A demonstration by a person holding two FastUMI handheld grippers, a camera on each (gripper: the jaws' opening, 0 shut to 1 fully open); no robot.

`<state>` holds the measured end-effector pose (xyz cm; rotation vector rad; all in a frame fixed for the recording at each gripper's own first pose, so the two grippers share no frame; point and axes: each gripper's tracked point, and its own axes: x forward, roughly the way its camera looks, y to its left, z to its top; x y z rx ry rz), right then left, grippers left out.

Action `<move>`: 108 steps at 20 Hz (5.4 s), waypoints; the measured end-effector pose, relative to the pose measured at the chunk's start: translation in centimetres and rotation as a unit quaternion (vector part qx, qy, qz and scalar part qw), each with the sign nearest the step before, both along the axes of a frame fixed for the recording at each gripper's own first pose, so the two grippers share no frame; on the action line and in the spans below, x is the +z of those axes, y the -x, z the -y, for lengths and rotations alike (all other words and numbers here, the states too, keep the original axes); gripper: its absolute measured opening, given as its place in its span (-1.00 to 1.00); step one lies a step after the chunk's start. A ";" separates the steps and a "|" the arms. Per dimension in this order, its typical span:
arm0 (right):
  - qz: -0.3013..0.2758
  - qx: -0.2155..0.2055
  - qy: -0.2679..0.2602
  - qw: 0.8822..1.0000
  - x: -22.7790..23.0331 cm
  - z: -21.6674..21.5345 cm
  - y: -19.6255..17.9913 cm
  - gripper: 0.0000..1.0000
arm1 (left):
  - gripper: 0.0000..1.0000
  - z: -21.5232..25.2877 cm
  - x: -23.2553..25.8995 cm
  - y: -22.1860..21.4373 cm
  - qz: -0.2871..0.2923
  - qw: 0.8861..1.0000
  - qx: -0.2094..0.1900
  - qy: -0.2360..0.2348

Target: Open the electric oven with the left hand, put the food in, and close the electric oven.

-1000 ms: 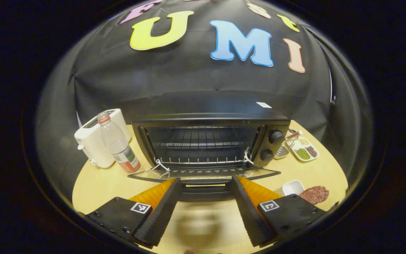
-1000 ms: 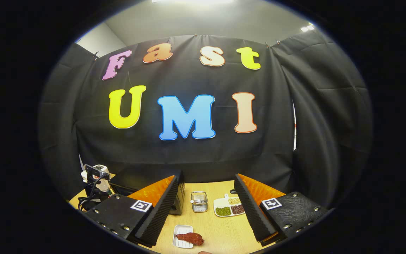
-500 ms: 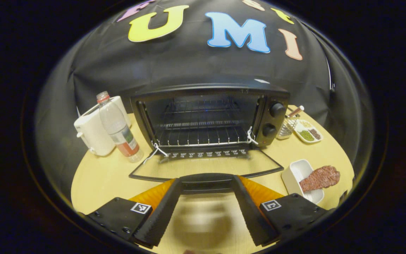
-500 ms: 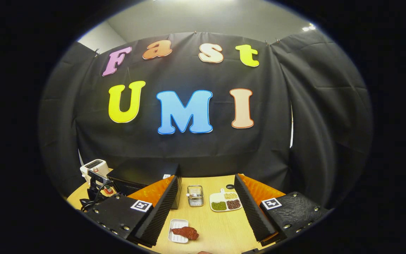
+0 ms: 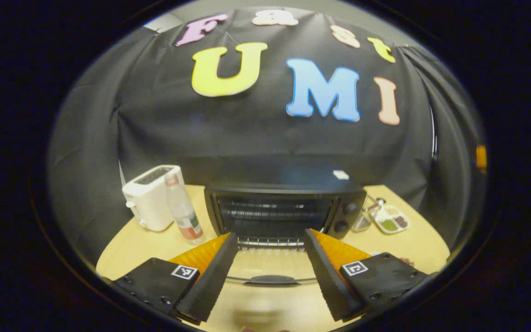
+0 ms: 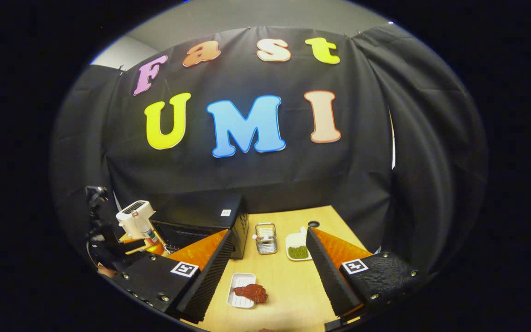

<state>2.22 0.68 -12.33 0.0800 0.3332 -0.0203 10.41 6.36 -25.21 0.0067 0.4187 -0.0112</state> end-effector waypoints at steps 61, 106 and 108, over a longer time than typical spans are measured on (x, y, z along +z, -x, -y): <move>-0.190 0.095 -0.420 0.883 -14.3 -20.8 -10.5 -0.85 | 0.91 -17.0 17.5 2.8 0.130 0.991 0.022 0.016; 0.084 -0.012 0.001 0.996 1.0 -13.1 -10.7 0.27 | 1.00 -7.4 16.3 -1.5 0.119 0.991 -0.051 0.038; 0.106 -0.011 0.000 0.994 4.3 -11.9 -8.9 0.28 | 0.99 -5.1 16.6 -1.1 0.124 0.990 -0.056 0.028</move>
